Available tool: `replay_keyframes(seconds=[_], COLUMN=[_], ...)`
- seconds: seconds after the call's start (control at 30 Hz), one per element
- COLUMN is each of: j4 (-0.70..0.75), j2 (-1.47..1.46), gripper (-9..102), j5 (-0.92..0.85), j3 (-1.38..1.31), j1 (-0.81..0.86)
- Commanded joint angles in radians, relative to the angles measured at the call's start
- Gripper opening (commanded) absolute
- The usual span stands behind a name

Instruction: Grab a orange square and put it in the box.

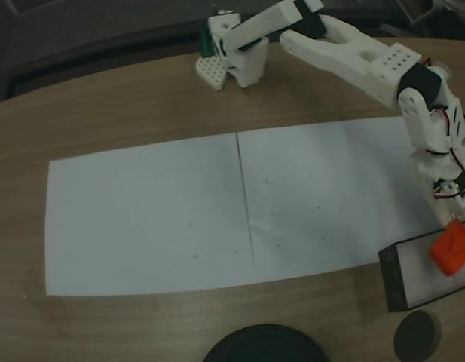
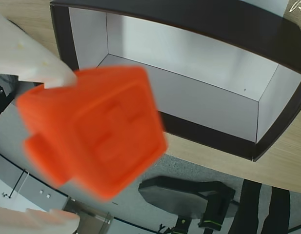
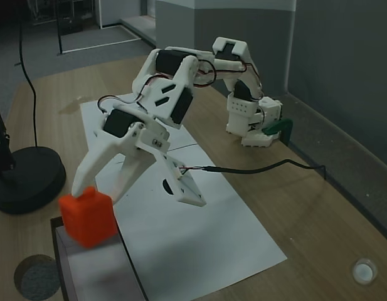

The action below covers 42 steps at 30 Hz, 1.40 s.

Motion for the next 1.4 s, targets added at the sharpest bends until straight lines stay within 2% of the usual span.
replay_keyframes(seconds=[0.0,0.23,0.4,0.87,1.03,1.37], j4=[0.002,0.064,0.170,0.741,0.735,0.704], j2=[0.052,0.067,0.183,0.908,1.230,1.861], gripper=[25,22,0,0,0,0], j5=[0.003,0.000,0.006,0.052,0.049,0.035], j3=[-0.058,-0.060,-0.060,-0.040,0.160,0.726], j1=[0.012,0.035,0.126,0.436,0.566,0.528])
